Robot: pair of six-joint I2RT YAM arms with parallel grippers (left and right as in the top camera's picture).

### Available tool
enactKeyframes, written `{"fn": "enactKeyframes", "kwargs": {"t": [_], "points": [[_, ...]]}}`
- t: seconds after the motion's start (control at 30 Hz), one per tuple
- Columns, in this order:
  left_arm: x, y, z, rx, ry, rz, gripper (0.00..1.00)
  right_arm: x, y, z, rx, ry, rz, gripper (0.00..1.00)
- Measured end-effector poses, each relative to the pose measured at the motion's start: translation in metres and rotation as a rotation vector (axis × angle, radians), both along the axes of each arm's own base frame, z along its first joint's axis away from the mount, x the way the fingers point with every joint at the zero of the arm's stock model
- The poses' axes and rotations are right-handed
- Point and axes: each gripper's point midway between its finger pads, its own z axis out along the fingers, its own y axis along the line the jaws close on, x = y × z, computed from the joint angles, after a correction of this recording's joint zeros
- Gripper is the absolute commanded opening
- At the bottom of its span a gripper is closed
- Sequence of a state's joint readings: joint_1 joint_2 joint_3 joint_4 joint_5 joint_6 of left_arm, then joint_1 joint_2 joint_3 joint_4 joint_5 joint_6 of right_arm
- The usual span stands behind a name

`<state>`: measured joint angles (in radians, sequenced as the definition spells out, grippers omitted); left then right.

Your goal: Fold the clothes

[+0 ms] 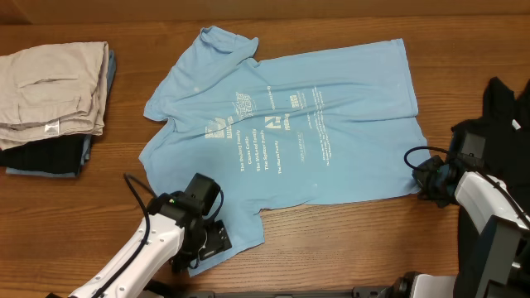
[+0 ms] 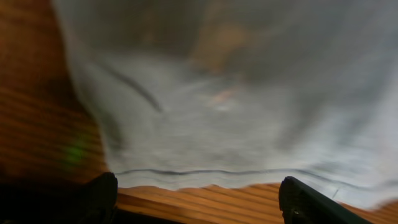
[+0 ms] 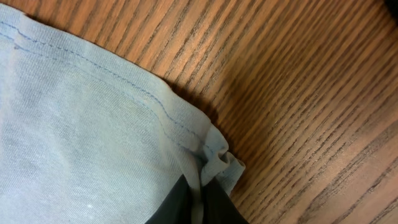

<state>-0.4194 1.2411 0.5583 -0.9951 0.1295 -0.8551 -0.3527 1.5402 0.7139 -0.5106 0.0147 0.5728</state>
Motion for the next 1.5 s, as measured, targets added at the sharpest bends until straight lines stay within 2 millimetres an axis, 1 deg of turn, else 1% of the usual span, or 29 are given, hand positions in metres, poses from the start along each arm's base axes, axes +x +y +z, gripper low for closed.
{"fn": "enactKeyframes", "kwargs": {"t": [0.07, 0.13, 0.23, 0.27, 0.3, 0.43, 0.6, 0.63, 0.67, 0.7, 0.73, 0.77, 0.8, 0.83, 0.87, 0.93, 1.03, 1.13, 1.17, 1.2, 1.23, 1.27, 1.33, 1.4, 1.43, 1.5], "points": [[-0.002, 0.004, -0.005, 0.022, 0.001, 0.031, 0.83, 0.0, 0.0, 0.0, 0.0, 0.0, 0.0, 0.1], [0.001, 0.005, -0.005, 0.031, -0.012, 0.057, 0.86, 0.0, 0.0, 0.0, 0.0, 0.001, 0.0, 0.1], [0.0, 0.006, -0.006, 0.042, -0.008, 0.093, 0.88, 0.0, 0.0, 0.0, 0.001, 0.001, 0.0, 0.1], [-0.003, 0.007, -0.008, 0.048, 0.002, 0.107, 0.95, -0.001, 0.0, 0.0, 0.001, 0.002, 0.0, 0.1], [-0.006, 0.008, -0.01, 0.051, 0.01, 0.111, 1.0, 0.0, 0.0, 0.0, 0.001, 0.002, 0.0, 0.1], [-0.01, 0.009, -0.017, 0.052, 0.014, 0.137, 1.0, -0.001, 0.0, 0.0, 0.001, 0.004, 0.0, 0.1], [0.001, 0.002, -0.019, 0.014, -0.03, 0.138, 1.0, 0.0, 0.002, 0.0, 0.009, 0.001, 0.002, 0.1], [0.002, 0.001, -0.019, 0.011, -0.033, 0.139, 0.94, -0.001, 0.002, 0.0, 0.009, 0.002, 0.003, 0.1], [0.002, 0.001, -0.019, 0.009, -0.035, 0.138, 0.82, -0.001, 0.002, 0.0, 0.009, 0.002, 0.002, 0.1], [0.003, 0.001, -0.019, 0.011, -0.037, 0.138, 0.54, -0.001, 0.002, 0.0, 0.009, 0.002, 0.002, 0.1], [0.003, 0.001, -0.019, 0.011, -0.038, 0.137, 0.35, -0.001, 0.002, 0.0, 0.009, 0.002, 0.003, 0.09], [0.002, 0.002, -0.019, 0.013, -0.037, 0.138, 0.22, -0.001, 0.002, 0.0, 0.009, 0.002, 0.003, 0.08], [0.002, 0.002, -0.019, 0.012, -0.036, 0.138, 0.11, -0.001, 0.002, 0.0, 0.01, 0.002, 0.003, 0.06], [0.003, 0.001, -0.019, 0.011, -0.037, 0.137, 0.07, -0.001, 0.002, 0.0, 0.01, 0.002, 0.003, 0.06], [0.002, 0.001, -0.019, 0.008, -0.036, 0.135, 0.04, 0.0, 0.002, 0.0, 0.011, 0.001, 0.004, 0.06], [0.002, 0.0, -0.019, 0.005, -0.033, 0.134, 0.04, -0.001, 0.002, 0.0, 0.011, 0.002, 0.003, 0.04], [0.001, 0.0, -0.018, 0.005, -0.031, 0.132, 0.04, -0.001, 0.002, 0.0, 0.011, 0.003, 0.004, 0.04], [-0.004, 0.003, -0.013, 0.016, -0.002, 0.093, 0.04, -0.01, 0.006, -0.002, 0.028, 0.045, 0.004, 0.04], [0.001, 0.001, -0.004, 0.013, -0.005, 0.066, 0.04, -0.012, 0.006, 0.001, 0.034, 0.064, 0.004, 0.04], [0.014, -0.003, 0.012, 0.004, -0.034, 0.027, 0.04, -0.013, 0.007, 0.006, 0.041, 0.081, 0.004, 0.04], [0.02, -0.005, 0.02, 0.004, -0.05, 0.011, 0.04, -0.012, 0.007, 0.01, 0.044, 0.089, 0.004, 0.04], [0.023, -0.001, 0.037, 0.033, -0.044, -0.012, 0.04, -0.014, 0.007, 0.019, 0.054, 0.118, 0.003, 0.04], [0.043, 0.0, 0.074, 0.061, -0.106, -0.058, 0.04, -0.003, 0.002, 0.045, 0.051, 0.117, 0.002, 0.04], [0.049, 0.001, 0.09, 0.068, -0.128, -0.082, 0.04, -0.002, 0.0, 0.066, 0.046, 0.14, 0.0, 0.04], [0.048, 0.001, 0.094, 0.069, -0.123, -0.091, 0.04, -0.003, -0.001, 0.07, 0.043, 0.149, -0.001, 0.04], [0.04, 0.003, 0.094, 0.073, -0.093, -0.104, 0.04, -0.005, -0.003, 0.077, 0.036, 0.165, -0.003, 0.04]]}}
